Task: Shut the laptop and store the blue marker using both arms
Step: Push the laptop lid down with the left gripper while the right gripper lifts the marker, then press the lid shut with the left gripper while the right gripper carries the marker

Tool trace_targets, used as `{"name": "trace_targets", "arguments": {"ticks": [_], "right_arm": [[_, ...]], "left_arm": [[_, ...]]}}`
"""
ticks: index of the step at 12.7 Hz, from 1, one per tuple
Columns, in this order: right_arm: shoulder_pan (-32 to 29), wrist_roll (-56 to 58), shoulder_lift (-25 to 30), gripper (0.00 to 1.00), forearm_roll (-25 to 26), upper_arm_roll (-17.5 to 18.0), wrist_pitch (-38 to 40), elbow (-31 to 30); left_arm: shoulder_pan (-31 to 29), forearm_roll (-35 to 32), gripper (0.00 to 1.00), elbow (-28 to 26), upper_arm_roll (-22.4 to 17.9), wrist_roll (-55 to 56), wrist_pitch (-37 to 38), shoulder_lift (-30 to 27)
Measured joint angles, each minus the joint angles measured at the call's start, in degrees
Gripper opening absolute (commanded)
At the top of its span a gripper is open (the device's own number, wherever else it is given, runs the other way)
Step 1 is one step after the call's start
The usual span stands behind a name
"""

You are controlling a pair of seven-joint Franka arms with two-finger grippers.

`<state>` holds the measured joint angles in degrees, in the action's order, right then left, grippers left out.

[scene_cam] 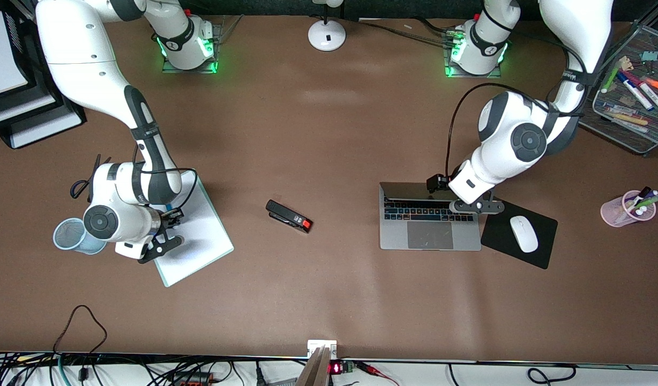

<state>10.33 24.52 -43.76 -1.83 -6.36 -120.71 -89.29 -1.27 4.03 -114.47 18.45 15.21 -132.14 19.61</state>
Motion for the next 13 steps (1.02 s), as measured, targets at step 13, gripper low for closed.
{"name": "trace_targets", "arguments": {"ticks": [13], "right_arm": [[-2.9,1.0,5.8,0.01,0.0,-0.8,0.7,7.8]], "left_arm": [[0.0,0.0,1.0,4.5,-0.1,0.0,-8.4,10.2]]}}
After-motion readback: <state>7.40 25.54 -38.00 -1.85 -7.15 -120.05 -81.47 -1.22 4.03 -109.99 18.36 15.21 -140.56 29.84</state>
